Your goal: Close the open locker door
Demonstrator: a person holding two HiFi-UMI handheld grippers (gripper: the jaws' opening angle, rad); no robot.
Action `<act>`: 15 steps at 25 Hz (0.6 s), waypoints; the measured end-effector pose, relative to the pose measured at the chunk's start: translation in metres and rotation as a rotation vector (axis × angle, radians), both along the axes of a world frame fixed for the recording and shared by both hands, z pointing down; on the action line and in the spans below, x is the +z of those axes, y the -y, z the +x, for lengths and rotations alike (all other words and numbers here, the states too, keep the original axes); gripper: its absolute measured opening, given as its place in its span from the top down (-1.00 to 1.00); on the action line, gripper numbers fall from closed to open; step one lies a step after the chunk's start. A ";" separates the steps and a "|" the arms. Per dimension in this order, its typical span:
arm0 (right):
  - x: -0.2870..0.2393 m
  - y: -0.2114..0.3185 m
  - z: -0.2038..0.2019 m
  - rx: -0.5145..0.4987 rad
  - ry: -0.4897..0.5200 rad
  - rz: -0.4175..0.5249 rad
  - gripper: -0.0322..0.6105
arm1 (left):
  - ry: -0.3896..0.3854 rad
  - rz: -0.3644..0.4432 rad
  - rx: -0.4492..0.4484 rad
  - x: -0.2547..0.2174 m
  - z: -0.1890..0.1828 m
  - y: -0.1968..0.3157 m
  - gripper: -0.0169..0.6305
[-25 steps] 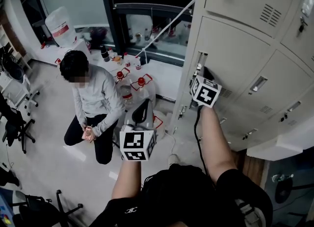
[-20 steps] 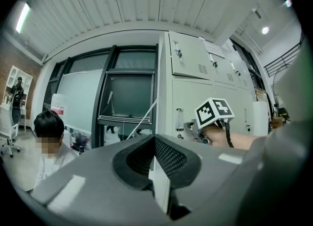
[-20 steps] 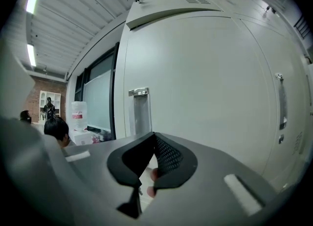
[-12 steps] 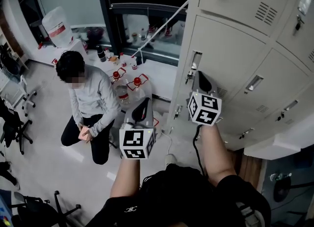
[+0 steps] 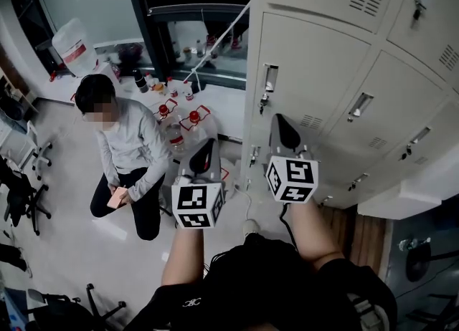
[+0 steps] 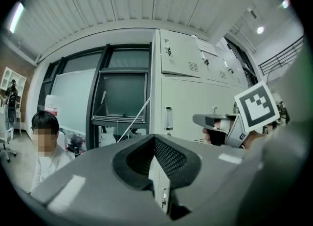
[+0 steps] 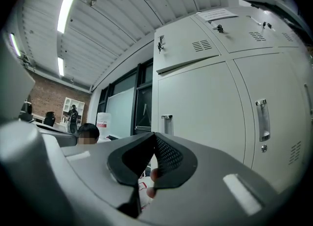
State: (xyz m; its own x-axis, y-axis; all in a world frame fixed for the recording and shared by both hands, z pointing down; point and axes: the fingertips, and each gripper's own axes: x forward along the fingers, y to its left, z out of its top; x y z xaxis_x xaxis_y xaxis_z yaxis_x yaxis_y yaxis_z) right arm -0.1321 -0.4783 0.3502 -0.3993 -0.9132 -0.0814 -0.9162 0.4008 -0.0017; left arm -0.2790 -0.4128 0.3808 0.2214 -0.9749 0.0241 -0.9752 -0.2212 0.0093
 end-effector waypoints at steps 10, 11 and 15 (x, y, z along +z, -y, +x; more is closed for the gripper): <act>0.013 -0.010 0.006 -0.009 0.011 -0.034 0.86 | 0.019 0.022 0.008 -0.008 0.013 -0.004 0.95; 0.014 -0.012 0.007 -0.010 0.012 -0.035 0.87 | 0.021 0.022 0.011 -0.008 0.015 -0.005 0.95; 0.017 -0.019 0.010 -0.014 0.005 -0.038 0.87 | 0.033 0.022 0.022 -0.007 0.023 -0.009 0.95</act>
State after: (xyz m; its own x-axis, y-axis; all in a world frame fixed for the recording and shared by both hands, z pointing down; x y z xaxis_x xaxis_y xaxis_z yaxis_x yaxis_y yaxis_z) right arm -0.1223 -0.4593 0.3672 -0.4120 -0.9099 -0.0490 -0.9103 0.4133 -0.0220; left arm -0.2562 -0.4039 0.3743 0.2424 -0.9701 0.0103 -0.9697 -0.2426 -0.0275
